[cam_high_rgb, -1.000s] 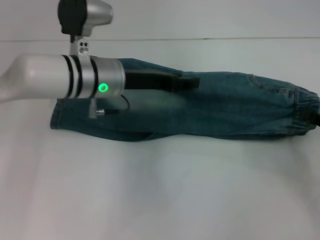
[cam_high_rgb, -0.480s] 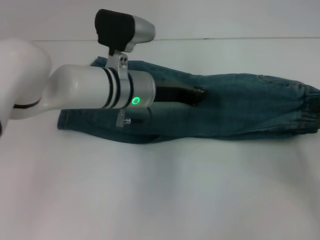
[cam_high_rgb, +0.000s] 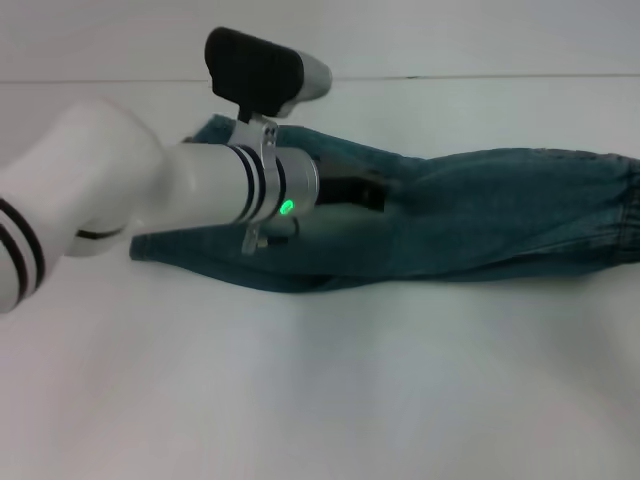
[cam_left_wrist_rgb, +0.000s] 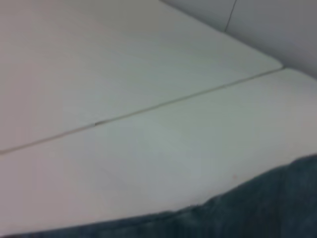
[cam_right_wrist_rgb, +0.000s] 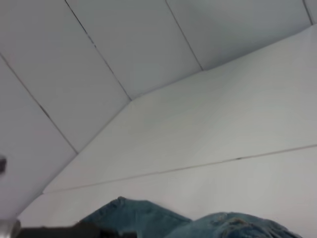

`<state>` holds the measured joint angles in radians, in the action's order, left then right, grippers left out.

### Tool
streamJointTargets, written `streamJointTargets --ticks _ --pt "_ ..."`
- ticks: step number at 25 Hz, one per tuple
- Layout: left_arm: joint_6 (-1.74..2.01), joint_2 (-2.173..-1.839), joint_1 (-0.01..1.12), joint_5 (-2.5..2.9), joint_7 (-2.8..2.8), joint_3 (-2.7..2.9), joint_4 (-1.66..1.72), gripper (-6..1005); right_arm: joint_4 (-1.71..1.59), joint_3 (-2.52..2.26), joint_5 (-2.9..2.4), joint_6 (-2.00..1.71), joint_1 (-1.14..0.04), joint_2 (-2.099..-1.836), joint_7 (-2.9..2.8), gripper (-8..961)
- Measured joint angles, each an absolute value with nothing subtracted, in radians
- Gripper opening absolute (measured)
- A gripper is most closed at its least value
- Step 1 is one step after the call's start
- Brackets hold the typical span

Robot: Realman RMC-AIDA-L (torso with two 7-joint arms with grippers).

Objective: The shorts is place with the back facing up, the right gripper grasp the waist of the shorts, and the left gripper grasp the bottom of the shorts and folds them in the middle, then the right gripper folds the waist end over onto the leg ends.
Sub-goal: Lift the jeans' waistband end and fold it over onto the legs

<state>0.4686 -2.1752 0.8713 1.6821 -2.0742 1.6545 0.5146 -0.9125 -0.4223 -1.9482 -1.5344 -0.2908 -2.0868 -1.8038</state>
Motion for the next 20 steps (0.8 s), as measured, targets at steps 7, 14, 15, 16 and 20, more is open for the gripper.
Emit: streamJointTargets --ticks 7,14,15,16,20 --pt "0.402 -2.175 0.896 1.670 -2.143 1.818 0.482 39 -0.997 -0.393 -1.940 -1.576 -0.290 -2.093 -1.845 108" --pt "0.478 -2.175 0.907 1.680 -2.142 1.847 0.475 39 -1.123 -0.402 -1.939 -1.592 -0.309 -2.093 -1.916 113" --pt "0.491 -2.175 0.910 1.680 -2.141 1.855 0.475 39 -1.136 -0.403 -1.939 -1.595 -0.316 -2.090 -1.927 113" --pt "0.504 -2.175 0.913 1.680 -2.140 1.863 0.474 38 -1.149 -0.406 -1.939 -1.599 -0.325 -2.088 -1.938 114" --pt "0.558 -2.175 0.916 1.681 -2.138 1.879 0.474 38 -1.194 -0.427 -1.943 -1.616 -0.366 -2.084 -1.981 117"
